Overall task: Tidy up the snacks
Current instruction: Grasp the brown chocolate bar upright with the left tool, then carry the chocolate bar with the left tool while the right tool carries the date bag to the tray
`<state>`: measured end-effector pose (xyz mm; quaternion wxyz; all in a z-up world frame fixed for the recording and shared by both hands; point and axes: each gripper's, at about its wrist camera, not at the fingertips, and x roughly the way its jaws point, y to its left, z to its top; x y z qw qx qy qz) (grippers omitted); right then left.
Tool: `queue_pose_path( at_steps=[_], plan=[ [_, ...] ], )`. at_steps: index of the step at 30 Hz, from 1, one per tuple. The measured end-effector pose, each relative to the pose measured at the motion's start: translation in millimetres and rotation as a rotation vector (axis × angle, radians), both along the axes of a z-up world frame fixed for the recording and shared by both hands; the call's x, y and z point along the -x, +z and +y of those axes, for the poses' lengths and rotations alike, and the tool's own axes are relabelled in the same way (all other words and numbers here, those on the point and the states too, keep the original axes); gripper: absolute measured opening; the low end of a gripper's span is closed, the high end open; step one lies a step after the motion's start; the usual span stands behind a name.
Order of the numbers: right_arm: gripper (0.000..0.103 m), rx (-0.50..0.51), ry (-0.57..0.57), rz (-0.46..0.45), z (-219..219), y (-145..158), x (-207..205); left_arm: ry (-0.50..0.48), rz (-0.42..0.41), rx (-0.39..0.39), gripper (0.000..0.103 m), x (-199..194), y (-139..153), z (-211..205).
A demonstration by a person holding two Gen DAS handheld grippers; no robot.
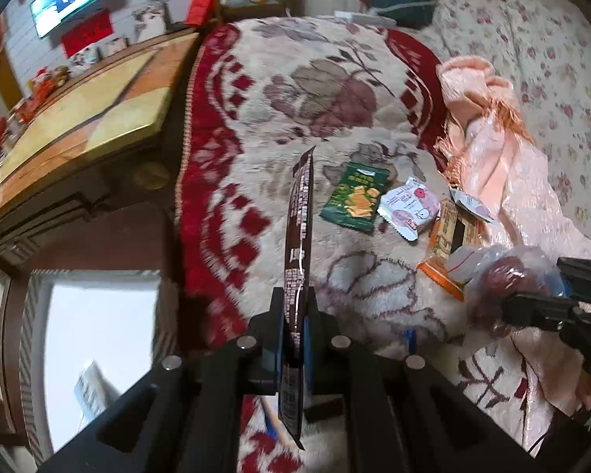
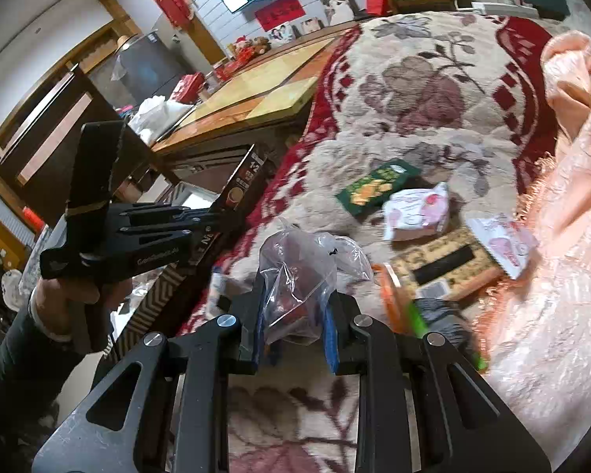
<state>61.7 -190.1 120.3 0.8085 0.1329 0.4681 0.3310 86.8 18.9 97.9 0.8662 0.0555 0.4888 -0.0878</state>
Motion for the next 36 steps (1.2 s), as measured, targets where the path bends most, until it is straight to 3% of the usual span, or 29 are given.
queue_pose_path(
  at_steps=[14, 36],
  plan=[
    [0.022, 0.029, 0.075, -0.028, 54.2, 13.7, 22.1, 0.14, -0.056, 0.026, 0.009, 53.2, 16.4, 34.4],
    [0.022, 0.059, 0.224, -0.07, 125.8, 37.9, 50.3, 0.267, -0.09, 0.053, 0.009, 99.6, 26.7, 88.1]
  ],
)
